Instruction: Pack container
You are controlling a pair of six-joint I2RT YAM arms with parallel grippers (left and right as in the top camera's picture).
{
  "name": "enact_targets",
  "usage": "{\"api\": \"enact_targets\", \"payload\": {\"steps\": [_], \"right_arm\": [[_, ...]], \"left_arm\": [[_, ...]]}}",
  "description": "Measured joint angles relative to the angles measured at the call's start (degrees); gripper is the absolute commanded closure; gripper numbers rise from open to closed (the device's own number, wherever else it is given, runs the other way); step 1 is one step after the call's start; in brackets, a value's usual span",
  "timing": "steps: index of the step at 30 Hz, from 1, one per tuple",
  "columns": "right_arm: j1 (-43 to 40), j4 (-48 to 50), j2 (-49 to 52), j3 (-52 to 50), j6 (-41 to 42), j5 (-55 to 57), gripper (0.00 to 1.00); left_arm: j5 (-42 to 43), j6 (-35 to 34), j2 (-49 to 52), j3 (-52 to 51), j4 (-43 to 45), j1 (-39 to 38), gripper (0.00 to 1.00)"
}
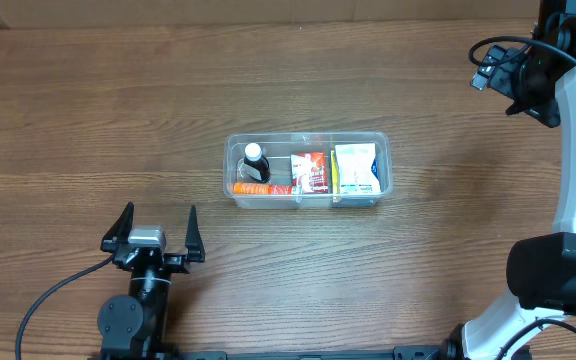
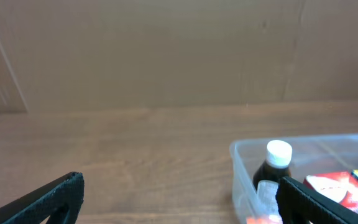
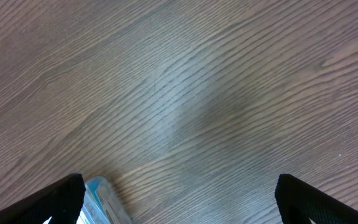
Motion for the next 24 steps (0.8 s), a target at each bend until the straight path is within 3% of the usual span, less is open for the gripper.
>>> {"api": "enact_targets", "payload": {"steps": [6,24], "right_arm": [[0.0,0.0,0.0,0.0,-0.02,0.0,0.0],[0.0,0.0,0.0,0.0,-0.02,-0.02,0.0]], "left_arm": [[0.33,1.88,-1.57,-4.13,-2.05,0.5,0.0],[0.5,3.17,-1.62,-4.13,-1.95,3.1,0.0]]}}
